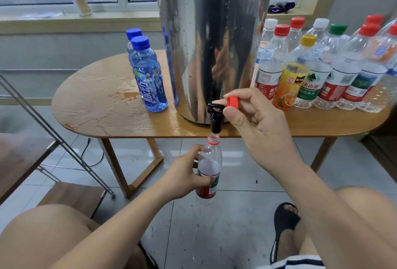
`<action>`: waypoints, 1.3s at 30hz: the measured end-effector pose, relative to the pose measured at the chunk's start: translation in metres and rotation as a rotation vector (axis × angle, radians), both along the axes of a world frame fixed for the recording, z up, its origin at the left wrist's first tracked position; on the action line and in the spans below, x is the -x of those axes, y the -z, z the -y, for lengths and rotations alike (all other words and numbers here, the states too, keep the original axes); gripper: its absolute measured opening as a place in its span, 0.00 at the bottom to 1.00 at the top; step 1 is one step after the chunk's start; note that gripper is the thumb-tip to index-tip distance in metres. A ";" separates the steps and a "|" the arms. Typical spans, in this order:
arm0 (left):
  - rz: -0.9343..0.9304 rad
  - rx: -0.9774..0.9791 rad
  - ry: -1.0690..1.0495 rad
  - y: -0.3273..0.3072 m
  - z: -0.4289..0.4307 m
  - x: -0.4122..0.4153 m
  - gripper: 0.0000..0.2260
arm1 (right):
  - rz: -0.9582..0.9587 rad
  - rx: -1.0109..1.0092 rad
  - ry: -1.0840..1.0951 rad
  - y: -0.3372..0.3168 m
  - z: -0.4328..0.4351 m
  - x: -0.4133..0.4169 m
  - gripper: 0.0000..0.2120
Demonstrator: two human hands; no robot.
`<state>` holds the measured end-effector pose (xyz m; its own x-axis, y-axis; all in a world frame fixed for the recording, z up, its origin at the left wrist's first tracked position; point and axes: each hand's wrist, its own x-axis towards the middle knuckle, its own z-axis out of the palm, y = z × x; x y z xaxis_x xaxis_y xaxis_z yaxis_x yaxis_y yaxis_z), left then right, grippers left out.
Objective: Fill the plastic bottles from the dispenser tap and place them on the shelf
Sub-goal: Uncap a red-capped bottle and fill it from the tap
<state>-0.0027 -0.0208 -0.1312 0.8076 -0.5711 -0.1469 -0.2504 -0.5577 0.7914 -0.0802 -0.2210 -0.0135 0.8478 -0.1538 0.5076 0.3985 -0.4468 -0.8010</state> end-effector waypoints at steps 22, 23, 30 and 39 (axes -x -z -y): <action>0.019 -0.039 0.000 0.001 0.007 0.000 0.34 | -0.023 0.002 0.012 0.002 0.000 0.001 0.14; 0.017 -0.028 -0.004 0.001 0.007 0.000 0.33 | -0.023 -0.005 0.007 0.002 -0.001 0.002 0.14; 0.009 -0.013 -0.009 0.001 0.008 -0.001 0.33 | -0.016 -0.012 -0.001 0.001 -0.001 0.002 0.14; 0.013 -0.016 -0.005 0.002 0.009 -0.001 0.33 | -0.016 -0.009 0.005 0.001 -0.001 0.001 0.13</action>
